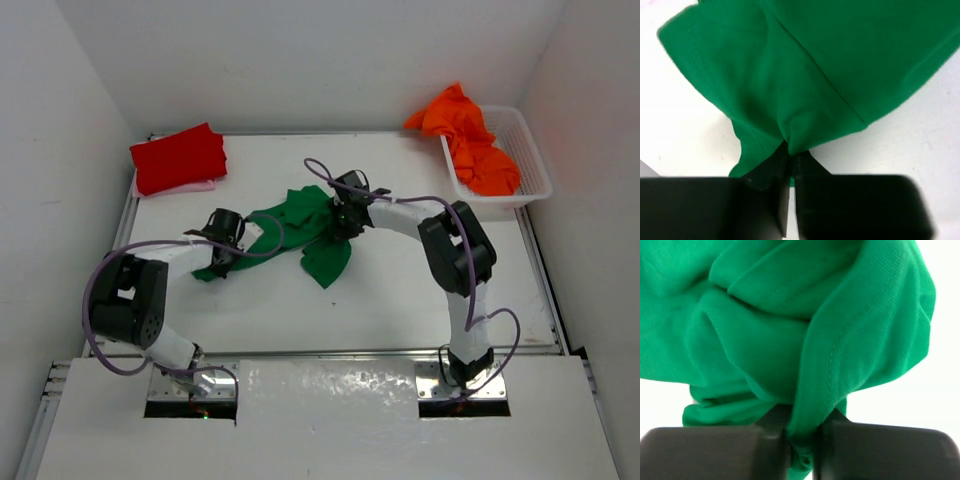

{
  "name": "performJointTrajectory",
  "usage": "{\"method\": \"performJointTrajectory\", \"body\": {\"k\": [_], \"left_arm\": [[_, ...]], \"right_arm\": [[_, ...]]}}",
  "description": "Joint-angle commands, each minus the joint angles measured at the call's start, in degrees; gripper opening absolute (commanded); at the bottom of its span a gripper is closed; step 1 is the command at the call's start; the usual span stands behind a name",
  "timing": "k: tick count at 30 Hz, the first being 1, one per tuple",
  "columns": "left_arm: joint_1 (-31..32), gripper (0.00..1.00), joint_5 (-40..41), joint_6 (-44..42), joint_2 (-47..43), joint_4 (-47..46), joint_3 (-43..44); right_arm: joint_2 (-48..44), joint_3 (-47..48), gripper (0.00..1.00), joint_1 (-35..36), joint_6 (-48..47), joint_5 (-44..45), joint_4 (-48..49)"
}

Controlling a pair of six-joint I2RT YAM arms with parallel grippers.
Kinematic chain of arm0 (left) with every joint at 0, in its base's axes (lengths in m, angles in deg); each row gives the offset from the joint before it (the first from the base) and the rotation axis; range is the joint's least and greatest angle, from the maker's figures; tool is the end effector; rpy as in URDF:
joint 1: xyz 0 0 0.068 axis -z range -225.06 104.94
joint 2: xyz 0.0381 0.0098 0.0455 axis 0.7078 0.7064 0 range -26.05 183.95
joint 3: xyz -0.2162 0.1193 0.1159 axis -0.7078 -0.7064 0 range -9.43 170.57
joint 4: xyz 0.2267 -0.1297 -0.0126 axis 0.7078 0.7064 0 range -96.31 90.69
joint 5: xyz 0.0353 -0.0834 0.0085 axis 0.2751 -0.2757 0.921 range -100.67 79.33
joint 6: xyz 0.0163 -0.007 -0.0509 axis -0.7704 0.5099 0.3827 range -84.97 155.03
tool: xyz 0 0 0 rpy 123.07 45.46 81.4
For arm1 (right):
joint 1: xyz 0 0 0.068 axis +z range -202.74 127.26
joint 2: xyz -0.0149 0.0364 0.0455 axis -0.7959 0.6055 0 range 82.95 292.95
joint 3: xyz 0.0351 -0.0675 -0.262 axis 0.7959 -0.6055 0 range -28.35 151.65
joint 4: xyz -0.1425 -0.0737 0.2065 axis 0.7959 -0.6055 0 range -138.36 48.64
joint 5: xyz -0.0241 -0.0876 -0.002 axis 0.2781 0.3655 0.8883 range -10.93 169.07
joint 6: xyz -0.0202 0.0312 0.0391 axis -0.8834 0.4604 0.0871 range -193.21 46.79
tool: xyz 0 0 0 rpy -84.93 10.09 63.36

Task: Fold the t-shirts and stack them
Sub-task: Flatten out the tshirt

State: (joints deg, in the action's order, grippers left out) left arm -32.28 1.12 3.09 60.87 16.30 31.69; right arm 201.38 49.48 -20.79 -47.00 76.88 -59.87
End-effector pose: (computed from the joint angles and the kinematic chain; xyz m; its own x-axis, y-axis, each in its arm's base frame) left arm 0.2549 -0.0503 0.1420 -0.6937 0.6884 -0.2118 0.6012 0.7154 0.3560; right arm 0.3616 0.2271 0.1377 -0.8942 -0.0374 -0.4461 -0.1677 0.9520 0.2562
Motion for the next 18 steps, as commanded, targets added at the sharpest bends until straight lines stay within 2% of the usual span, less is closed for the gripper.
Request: {"method": "performJointTrajectory", "body": {"k": [1, 4, 7, 11, 15, 18], "left_arm": [[-0.12, 0.00, 0.60, 1.53, 0.36, -1.69, 2.11], [-0.38, 0.00, 1.39, 3.20, -2.44, -0.47, 6.05], [-1.96, 0.00, -1.75, 4.34, -8.41, 1.64, 11.41], [-2.58, 0.00, -4.14, 5.84, -10.45, 6.99, 19.15], [-2.67, 0.00, -5.81, 6.72, -10.10, 10.95, 27.94], [-3.54, 0.00, -5.55, 6.89, -8.70, 15.60, 40.56]], "right_arm": [[-1.18, 0.06, 0.00, -0.56, 0.85, 1.84, -0.39], [-7.83, -6.07, 0.00, -3.98, 1.99, 1.15, 3.19], [-16.44, -13.56, 0.00, -10.47, 3.40, -1.57, 6.36], [-25.25, -19.72, 0.00, -15.58, 2.79, -6.23, 7.61], [-30.80, -15.35, 0.00, -16.39, -5.27, -8.61, 1.74], [-33.96, -7.38, 0.00, -17.09, -9.94, -9.23, -5.11]]}}
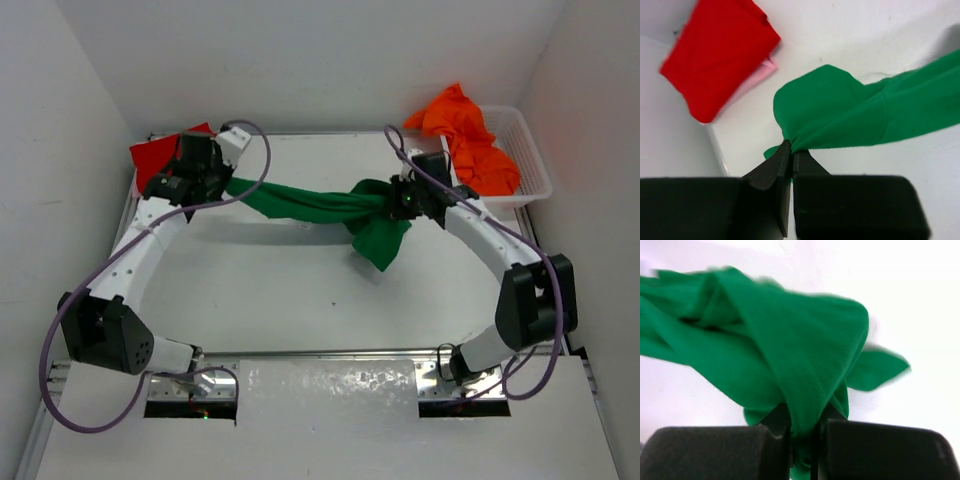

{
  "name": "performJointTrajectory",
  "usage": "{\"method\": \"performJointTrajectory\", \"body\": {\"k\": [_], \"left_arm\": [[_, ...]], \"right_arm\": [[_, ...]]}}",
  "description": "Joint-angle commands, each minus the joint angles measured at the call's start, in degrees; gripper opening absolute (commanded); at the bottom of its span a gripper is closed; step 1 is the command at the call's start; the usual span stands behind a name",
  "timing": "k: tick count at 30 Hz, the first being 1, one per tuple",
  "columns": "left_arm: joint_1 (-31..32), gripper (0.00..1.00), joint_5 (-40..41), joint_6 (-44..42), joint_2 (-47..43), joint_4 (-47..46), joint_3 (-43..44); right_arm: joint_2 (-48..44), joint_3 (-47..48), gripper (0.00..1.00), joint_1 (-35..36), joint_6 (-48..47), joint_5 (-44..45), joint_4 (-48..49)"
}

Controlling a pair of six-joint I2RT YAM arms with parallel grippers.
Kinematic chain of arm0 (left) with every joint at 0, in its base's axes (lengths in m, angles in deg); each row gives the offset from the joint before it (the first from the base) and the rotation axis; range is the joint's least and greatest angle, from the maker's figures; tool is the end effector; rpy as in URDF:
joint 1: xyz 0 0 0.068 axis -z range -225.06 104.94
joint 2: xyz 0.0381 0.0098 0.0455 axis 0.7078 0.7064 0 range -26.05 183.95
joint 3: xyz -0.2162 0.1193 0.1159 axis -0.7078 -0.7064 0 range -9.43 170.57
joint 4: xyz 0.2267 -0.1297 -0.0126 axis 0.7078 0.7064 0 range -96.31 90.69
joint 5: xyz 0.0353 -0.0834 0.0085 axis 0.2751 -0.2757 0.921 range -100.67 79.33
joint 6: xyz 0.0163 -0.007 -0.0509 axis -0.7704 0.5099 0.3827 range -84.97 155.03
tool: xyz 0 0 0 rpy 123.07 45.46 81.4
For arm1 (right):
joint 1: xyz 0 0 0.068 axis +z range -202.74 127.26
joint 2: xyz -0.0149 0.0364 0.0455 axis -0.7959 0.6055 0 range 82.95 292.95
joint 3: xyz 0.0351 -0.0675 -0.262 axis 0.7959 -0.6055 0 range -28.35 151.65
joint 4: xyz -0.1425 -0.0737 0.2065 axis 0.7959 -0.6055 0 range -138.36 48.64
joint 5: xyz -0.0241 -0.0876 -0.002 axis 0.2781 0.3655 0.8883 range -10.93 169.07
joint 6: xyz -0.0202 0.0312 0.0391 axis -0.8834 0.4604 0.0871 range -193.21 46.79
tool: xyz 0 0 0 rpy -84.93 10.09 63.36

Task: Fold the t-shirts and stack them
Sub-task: Flatten out the tshirt

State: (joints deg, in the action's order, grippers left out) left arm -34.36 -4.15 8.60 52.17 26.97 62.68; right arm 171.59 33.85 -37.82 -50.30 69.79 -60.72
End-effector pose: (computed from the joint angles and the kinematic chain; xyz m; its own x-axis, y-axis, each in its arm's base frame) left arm 0.2962 -0.0518 0.3361 -0.5146 0.5473 -0.6601 0.3655 0.8364 0.4086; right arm 0.3231 0.0920 0.2438 -0.7793 0.1900 -0.5971 -0.0644 0.9236 0.3780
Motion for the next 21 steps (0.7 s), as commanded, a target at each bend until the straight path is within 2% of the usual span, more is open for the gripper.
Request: {"method": "performJointTrajectory", "body": {"k": [1, 3, 6, 9, 12, 13, 16, 18, 21], "left_arm": [[-1.99, 0.00, 0.33, 1.82, 1.05, 6.09, 12.58], [-4.62, 0.00, 0.77, 2.35, 2.63, 9.16, 20.55], [-7.96, 0.00, 1.30, 2.62, 3.70, 11.54, 27.53], [-8.06, 0.00, 0.25, 2.00, 3.52, 13.30, 28.95], [-8.06, 0.00, -8.78, 2.09, 2.91, 18.30, 30.01], [-8.06, 0.00, -13.86, 1.05, 2.73, 21.10, 30.19], [-6.75, 0.00, -22.32, -3.87, 1.15, 26.72, 27.56], [-2.19, 0.00, -27.93, -8.34, -0.77, 29.64, 22.38], [11.58, 0.00, -29.91, -6.46, -3.50, 28.79, 14.04]], "right_arm": [[-4.87, 10.38, 0.00, -0.50, -7.53, -2.06, -6.20], [-7.16, 16.19, 0.00, -3.13, -9.29, -2.23, -11.63], [-9.09, 20.42, 0.00, -7.61, -11.74, -1.97, -18.23], [-9.89, 22.00, 0.00, -8.68, -15.18, -2.67, -24.04], [-13.04, 20.60, 0.00, -8.68, -17.11, -9.76, -24.50], [-13.84, 20.43, 0.00, -8.68, -17.64, -10.58, -24.68], [-14.64, 22.87, 0.00, -8.68, -20.80, -9.27, -27.83], [-12.11, 24.37, 0.00, -8.68, -24.48, -11.44, -29.33], [-6.22, 29.11, 0.00, -8.15, -24.85, -16.02, -28.64]]}}
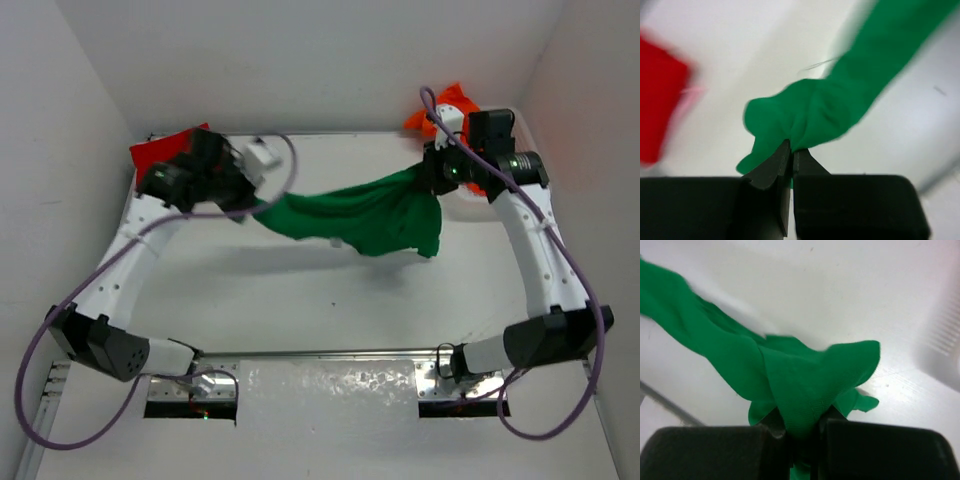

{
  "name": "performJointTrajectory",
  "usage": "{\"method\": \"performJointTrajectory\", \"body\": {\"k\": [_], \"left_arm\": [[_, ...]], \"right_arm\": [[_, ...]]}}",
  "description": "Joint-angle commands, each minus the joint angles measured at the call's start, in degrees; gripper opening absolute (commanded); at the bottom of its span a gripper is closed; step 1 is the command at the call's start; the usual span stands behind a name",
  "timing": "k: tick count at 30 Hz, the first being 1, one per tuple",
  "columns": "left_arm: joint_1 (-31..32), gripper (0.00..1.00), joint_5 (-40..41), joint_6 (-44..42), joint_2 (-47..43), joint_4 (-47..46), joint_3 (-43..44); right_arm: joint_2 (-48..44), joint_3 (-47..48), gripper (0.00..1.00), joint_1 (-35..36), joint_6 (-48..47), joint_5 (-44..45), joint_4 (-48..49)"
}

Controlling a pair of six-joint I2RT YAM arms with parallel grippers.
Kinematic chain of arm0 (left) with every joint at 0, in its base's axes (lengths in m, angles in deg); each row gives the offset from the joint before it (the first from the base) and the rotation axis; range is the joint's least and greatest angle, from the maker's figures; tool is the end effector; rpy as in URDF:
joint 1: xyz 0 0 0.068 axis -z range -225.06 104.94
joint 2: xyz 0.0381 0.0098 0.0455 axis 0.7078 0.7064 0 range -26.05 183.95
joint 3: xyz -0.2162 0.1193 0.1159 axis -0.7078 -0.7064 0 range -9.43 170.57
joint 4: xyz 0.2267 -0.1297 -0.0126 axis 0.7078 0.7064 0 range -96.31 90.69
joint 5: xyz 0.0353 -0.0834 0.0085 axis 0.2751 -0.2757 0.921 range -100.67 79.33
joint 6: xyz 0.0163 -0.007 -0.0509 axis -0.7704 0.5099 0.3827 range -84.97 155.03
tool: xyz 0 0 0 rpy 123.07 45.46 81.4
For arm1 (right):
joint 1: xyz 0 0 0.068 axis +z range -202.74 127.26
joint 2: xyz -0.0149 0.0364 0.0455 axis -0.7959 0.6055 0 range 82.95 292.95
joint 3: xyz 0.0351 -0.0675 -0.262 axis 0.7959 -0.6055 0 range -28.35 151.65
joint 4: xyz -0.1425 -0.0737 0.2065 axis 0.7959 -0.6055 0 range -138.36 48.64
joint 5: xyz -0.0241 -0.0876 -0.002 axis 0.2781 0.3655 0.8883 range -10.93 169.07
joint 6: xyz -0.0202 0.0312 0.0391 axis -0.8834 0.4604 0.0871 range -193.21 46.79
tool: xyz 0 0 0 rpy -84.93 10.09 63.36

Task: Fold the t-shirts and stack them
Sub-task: Flatten out the tshirt

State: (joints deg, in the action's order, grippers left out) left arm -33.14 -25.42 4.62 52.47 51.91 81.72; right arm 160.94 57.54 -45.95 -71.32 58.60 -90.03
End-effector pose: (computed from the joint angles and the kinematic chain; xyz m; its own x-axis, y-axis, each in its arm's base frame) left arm 0.2617 -0.0644 0.4069 -0.4133 0.5876 -0.6956 0.6764 0.7096 0.1975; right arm 0.2774 0.0456 0.3948 -0.6605 -0.0475 -0.7493 -0.3521 0.9010 0.2533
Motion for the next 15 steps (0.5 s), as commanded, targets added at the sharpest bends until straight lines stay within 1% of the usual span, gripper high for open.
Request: {"method": "performJointTrajectory", "body": {"k": [1, 2, 3, 4, 6, 7, 8, 9, 10, 11, 14, 15], "left_arm": [[19.71, 0.00, -7.42, -0.98, -4.16, 0.44, -6.85], [23.55, 0.00, -6.27, -0.27, -3.73, -0.64, -9.04], [26.63, 0.00, -7.05, -0.43, -2.60, -0.56, -9.06], [29.97, 0.00, -7.40, -0.26, -1.37, -0.82, -8.98], [32.54, 0.35, -5.31, 0.88, 1.89, -3.27, -9.50], [35.07, 0.48, -4.34, 1.06, 2.68, -4.07, -9.59], [35.88, 0.66, -3.37, 1.41, 4.08, -5.12, -9.50], [36.67, 0.72, -2.58, 2.37, 4.71, -6.26, -9.33], [37.03, 0.74, -2.83, 2.72, 5.32, -7.84, -8.28], [37.03, 0.76, -3.36, 2.90, 6.11, -8.29, -7.58], [36.95, 0.76, -0.83, 3.52, 6.12, -9.96, -6.08], [36.60, 0.76, 3.01, 4.22, 5.94, -10.75, -6.08]], "right_arm": [[10.27, 9.69, 0.00, 0.24, -3.48, -5.45, 0.76], [13.64, 12.44, 0.00, 0.85, -3.12, -5.89, 0.33], [17.33, 15.86, 0.00, 2.43, -2.77, -5.46, -0.46], [25.11, 24.24, 0.00, 3.66, -2.60, -3.72, -1.68], [32.62, 32.90, 0.12, 7.25, -2.33, -3.35, -5.55], [38.49, 39.47, 0.23, 8.49, -0.85, -4.05, -6.17], [40.46, 40.92, 0.47, 9.46, 0.21, -5.10, -4.87], [41.70, 41.11, 0.56, 10.43, 1.35, -6.67, -3.29], [42.49, 38.94, 0.65, 10.53, 5.36, -9.13, -1.02], [42.59, 37.53, 0.84, 10.18, 7.23, -8.89, 3.10], [40.49, 33.39, 0.99, 7.90, 11.80, -4.86, 6.64], [39.44, 32.25, 0.99, 6.67, 12.34, -3.71, 6.91]]}}
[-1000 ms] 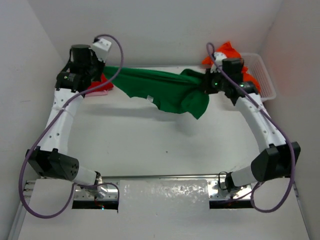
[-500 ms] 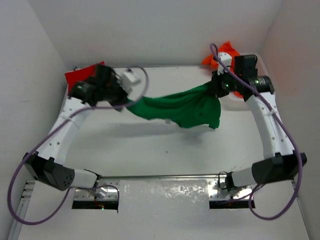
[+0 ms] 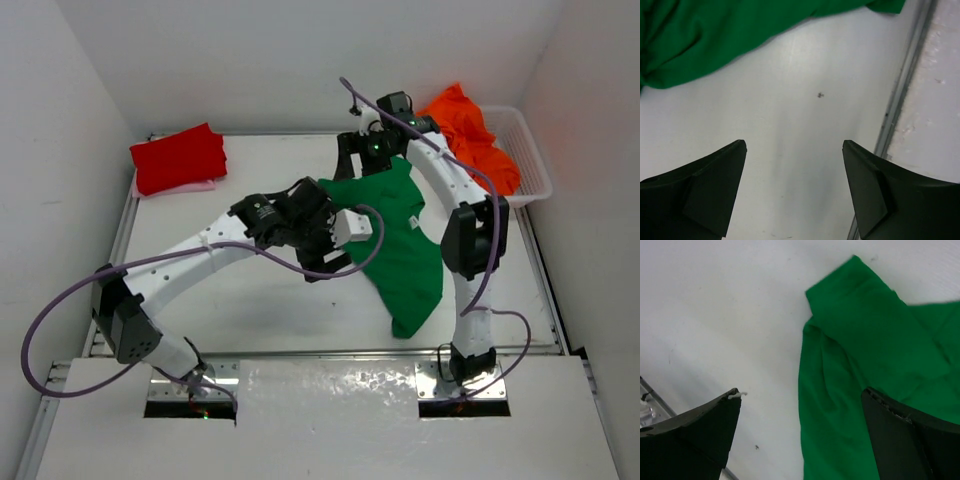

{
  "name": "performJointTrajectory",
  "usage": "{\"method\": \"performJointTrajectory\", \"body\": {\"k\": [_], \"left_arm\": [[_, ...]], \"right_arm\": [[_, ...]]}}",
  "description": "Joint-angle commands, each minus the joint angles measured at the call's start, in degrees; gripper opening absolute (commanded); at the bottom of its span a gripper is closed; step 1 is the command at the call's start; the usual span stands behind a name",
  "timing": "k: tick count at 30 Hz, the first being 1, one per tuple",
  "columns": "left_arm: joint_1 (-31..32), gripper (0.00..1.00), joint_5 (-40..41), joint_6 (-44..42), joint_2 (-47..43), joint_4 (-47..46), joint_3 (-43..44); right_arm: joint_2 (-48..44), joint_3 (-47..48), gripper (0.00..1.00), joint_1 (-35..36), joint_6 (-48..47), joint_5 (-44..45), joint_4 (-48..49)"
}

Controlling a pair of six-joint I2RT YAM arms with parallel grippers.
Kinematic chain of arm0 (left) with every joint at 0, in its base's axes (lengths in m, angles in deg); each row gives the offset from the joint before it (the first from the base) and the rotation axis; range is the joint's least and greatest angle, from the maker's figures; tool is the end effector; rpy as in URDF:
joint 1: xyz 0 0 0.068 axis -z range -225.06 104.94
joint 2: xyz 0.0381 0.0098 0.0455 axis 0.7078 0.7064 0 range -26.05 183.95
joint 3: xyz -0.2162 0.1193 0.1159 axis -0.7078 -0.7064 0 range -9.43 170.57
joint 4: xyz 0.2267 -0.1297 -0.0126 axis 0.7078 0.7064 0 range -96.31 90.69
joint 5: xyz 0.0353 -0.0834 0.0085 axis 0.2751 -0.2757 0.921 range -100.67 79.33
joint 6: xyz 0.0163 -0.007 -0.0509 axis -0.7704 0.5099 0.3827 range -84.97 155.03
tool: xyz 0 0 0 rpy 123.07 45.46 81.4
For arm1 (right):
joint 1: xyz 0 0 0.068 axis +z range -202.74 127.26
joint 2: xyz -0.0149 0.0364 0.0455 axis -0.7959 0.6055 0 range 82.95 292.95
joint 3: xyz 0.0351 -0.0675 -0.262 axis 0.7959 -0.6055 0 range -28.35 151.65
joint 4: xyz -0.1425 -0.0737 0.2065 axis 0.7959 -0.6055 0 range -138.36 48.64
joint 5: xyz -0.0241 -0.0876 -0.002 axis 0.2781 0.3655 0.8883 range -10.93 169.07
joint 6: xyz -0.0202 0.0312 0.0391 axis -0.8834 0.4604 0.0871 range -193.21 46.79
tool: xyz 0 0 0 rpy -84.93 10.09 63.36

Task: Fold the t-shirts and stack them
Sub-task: Flatten out the tshirt

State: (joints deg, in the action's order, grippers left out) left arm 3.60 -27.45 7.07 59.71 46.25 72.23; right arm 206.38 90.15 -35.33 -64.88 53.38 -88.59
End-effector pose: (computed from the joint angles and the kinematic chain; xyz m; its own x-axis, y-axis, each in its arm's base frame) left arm 0.1962 -0.2385 0.3288 -0.1012 0.7946 -0.5986 0.9862 0.1593 0.0448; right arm 0.4532 0.1583 0.2888 -0.8215 -0.1207 -0.5573 -0.4086 0.8063 0.4277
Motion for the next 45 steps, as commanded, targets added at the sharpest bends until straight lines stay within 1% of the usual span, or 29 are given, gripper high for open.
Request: {"method": "performJointTrajectory", "body": {"k": [1, 3, 4, 5, 6, 8, 9, 10, 11, 12, 13, 14, 15, 16, 19, 21, 23, 27, 29, 30, 31, 33, 34, 35, 38, 41, 42, 43, 45], "left_arm": [[-1.80, 0.76, 7.09, 2.82, -1.38, -7.70, 3.06], [-5.05, 0.76, 9.21, 5.11, -0.59, -10.09, 2.18], [-9.25, 0.76, 8.96, 6.16, 0.02, -12.37, 1.57], [-11.29, 0.75, 7.73, 8.34, 2.20, -13.08, 1.48], [-14.53, 0.75, 8.16, 9.58, 3.61, -14.48, 1.56], [-16.05, 0.73, 11.05, 11.35, 7.40, -16.51, 1.56], [-16.14, 0.73, 15.76, 10.83, 8.28, -20.00, 1.13], [-15.97, 0.72, 17.90, 10.57, 9.07, -22.30, -0.35], [-15.88, 0.72, 20.27, 10.04, 10.38, -24.32, -0.72], [-15.97, 0.72, 21.94, 9.95, 11.35, -25.47, -0.63], [-15.97, 0.72, 22.31, 9.86, 13.28, -25.40, 1.02], [-15.80, 0.72, 22.05, 10.21, 13.91, -24.53, 2.08], [-15.88, 0.71, 21.53, 10.39, 14.52, -23.21, 2.87], [-15.88, 0.71, 21.17, 10.65, 14.96, -22.76, 3.67], [-15.88, 0.71, 20.55, 11.35, 14.79, -22.32, 3.06], [-15.88, 0.70, 20.82, 11.88, 14.36, -21.71, 2.53], [-15.88, 0.70, 20.99, 11.97, 13.65, -21.35, 1.92], [-15.88, 0.70, 20.55, 11.79, 10.58, -21.35, -0.89], [-15.88, 0.70, 21.43, 11.27, 9.09, -21.35, -1.94], [-15.88, 0.70, 21.87, 11.18, 8.56, -21.53, -2.30], [-15.88, 0.70, 22.83, 10.83, 8.03, -21.62, -2.65], [-15.88, 0.70, 23.45, 10.65, 6.71, -21.53, -3.27], [-15.88, 0.70, 23.89, 10.56, 6.27, -21.44, -3.36], [-16.06, 0.70, 24.07, 10.48, 5.48, -21.27, -3.71], [-16.41, 0.70, 24.60, 10.12, 3.81, -21.44, -4.24], [-18.34, 0.70, 24.34, 10.39, 3.10, -21.09, -3.71], [-19.13, 0.70, 23.99, 11.00, 3.01, -20.74, -3.27], [-21.13, 0.70, 23.81, 11.35, 2.93, -20.39, -1.79], [-23.69, 0.70, 22.50, 12.41, 2.58, -19.51, -0.11]], "right_arm": [[-7.15, -2.29, 0.99, -4.48, 5.81, 3.00, 5.65], [-10.57, -3.44, 0.99, -4.93, 4.59, 11.07, 3.11], [-11.80, -4.67, 0.99, -4.93, 3.28, 13.97, 1.80], [-14.69, -5.64, 0.99, -4.93, 3.09, 19.92, -0.83], [-16.46, -9.74, 0.99, -4.93, 3.26, 22.94, -1.81], [-21.02, -17.21, 0.96, -5.36, 5.54, 27.34, -2.18], [-23.65, -22.38, 0.84, -6.93, 6.51, 26.32, -0.87], [-29.25, -33.40, 0.24, -8.17, 9.65, 24.83, 3.32], [-32.09, -38.99, 0.06, -9.75, 12.03, 22.90, 5.97], [-34.82, -44.79, 0.00, -12.63, 13.62, 21.66, 8.35], [-39.45, -53.81, 0.01, -13.79, 15.37, 20.69, 11.07], [-41.24, -57.12, 0.13, -14.68, 15.74, 21.29, 11.53], [-42.83, -62.54, 0.32, -14.86, 15.92, 23.30, 11.63], [-45.45, -65.03, 0.53, -14.86, 16.62, 23.41, 12.50], [-48.28, -72.78, 0.73, -14.77, 18.90, 24.45, 14.08], [-49.43, -76.81, 0.77, -14.77, 20.57, 25.60, 14.96], [-50.13, -79.46, 0.78, -14.77, 21.80, 27.01, 16.71], [-47.51, -84.74, 0.74, -14.69, 24.00, 25.96, 22.51], [-43.82, -85.80, 0.64, -14.42, 24.18, 24.03, 24.79], [-42.85, -85.98, 0.57, -14.25, 24.36, 23.59, 25.33], [-41.36, -86.33, 0.43, -13.81, 24.44, 22.37, 25.77], [-41.00, -86.33, 0.30, -13.11, 24.79, 21.83, 26.74], [-41.08, -86.24, 0.21, -12.93, 24.88, 21.39, 27.09], [-42.04, -85.63, 0.02, -12.93, 24.97, 19.73, 27.70], [-45.20, -80.99, 0.00, -12.14, 24.71, 16.05, 27.80], [-48.98, -70.81, 0.00, -6.36, 23.48, 15.58, 26.40], [-49.52, -67.47, 0.00, -1.98, 22.87, 16.37, 25.78], [-49.78, -60.04, 0.00, 0.23, 22.51, 16.90, 25.17], [-49.44, -52.44, 0.00, 4.97, 22.51, 17.08, 24.72]]}}
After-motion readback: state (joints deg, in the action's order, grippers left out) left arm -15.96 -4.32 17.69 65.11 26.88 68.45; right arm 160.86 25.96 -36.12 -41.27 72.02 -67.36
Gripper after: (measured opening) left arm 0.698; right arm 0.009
